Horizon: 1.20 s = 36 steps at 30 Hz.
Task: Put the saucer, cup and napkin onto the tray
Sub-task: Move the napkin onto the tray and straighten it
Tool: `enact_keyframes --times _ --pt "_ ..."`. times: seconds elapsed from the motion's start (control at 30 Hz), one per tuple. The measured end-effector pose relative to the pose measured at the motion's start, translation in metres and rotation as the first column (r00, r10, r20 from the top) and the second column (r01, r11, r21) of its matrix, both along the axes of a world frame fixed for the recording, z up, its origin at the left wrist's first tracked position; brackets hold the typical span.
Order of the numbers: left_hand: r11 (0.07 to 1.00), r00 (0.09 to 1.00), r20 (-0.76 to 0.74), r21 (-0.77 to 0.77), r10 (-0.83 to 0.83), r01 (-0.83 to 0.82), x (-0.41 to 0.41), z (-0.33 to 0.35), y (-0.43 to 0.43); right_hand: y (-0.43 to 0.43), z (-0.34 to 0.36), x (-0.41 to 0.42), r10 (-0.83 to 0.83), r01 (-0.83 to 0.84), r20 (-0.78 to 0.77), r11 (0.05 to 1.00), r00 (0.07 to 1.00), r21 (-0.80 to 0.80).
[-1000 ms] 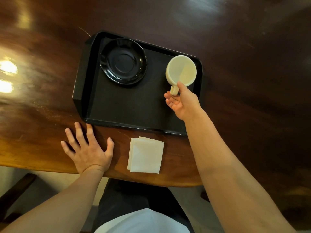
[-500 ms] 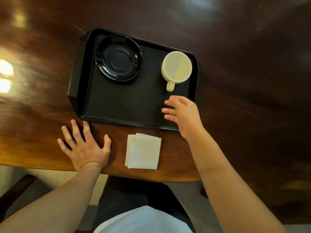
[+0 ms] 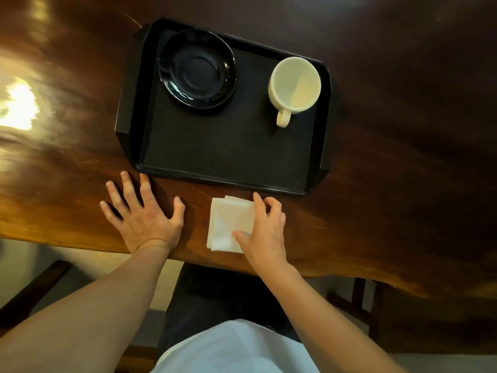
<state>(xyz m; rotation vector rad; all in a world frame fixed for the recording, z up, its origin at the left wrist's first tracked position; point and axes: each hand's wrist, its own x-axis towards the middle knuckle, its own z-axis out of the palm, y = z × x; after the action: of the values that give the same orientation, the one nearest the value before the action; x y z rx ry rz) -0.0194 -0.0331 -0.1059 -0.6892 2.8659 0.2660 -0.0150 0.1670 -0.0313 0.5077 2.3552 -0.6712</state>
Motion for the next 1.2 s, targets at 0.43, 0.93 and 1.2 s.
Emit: enact_keyframes --times 0.43,0.93,1.2 --pt "1.0 1.0 0.003 -0.002 0.002 -0.002 0.0 0.0 -0.001 0.032 0.018 -0.045 -0.31 0.498 0.401 0.663 0.862 -0.559" --pt "1.0 1.0 0.013 -0.012 -0.003 0.003 0.001 -0.002 -0.001 0.036 0.021 -0.141 -0.458 0.612 0.432 0.387 0.777 -0.69" --pt "1.0 1.0 0.005 -0.01 0.002 -0.001 0.0 0.0 0.0 0.032 0.011 -0.154 -0.582 0.664 0.369 0.444 0.724 -0.602"
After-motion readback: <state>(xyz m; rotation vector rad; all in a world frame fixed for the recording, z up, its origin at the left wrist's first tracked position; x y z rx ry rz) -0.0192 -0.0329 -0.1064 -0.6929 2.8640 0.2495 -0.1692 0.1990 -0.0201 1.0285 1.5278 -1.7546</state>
